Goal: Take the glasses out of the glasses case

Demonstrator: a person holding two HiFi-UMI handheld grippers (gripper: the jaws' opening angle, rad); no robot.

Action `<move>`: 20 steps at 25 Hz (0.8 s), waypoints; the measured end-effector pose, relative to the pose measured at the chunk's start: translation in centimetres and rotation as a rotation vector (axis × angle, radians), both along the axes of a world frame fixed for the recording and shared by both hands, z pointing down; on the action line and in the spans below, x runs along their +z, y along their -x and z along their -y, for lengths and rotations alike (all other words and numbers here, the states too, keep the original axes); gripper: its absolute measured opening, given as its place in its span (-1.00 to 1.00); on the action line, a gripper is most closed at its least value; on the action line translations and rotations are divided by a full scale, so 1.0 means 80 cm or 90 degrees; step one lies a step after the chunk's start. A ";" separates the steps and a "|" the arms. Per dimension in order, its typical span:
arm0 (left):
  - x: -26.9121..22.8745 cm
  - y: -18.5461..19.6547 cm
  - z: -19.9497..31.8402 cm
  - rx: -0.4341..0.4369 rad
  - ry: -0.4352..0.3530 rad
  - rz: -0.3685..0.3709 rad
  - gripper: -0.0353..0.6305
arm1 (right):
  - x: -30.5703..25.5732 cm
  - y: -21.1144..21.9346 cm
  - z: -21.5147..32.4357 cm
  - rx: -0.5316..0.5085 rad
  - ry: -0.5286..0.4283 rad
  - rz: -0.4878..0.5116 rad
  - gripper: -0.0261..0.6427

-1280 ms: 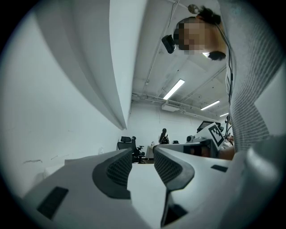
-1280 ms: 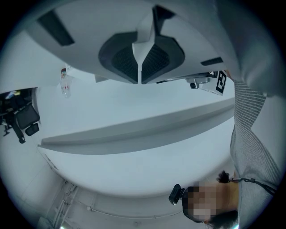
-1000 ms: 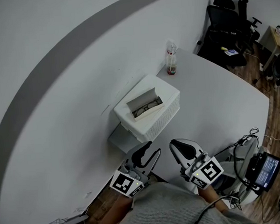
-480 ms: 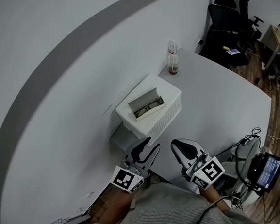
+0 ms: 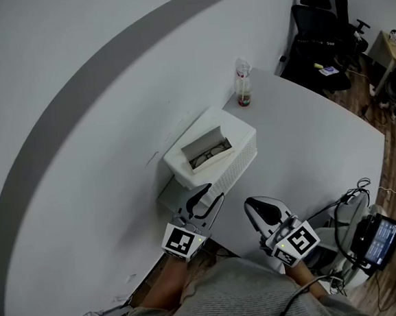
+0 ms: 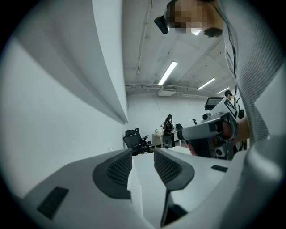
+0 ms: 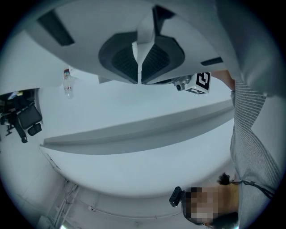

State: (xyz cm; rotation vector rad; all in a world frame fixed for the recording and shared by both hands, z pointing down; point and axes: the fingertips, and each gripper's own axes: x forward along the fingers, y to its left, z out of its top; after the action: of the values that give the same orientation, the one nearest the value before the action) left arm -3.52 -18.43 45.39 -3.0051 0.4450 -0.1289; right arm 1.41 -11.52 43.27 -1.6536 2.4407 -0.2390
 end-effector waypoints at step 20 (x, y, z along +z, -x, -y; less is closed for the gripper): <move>0.009 -0.022 0.041 -0.013 -0.024 0.047 -0.47 | 0.005 -0.008 0.005 0.014 0.007 0.007 -0.87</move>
State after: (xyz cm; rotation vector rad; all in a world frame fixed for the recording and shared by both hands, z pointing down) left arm -1.80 -21.74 46.13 -2.9479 0.4648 -0.2296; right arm 2.05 -11.95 43.66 -1.6782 2.4160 -0.2573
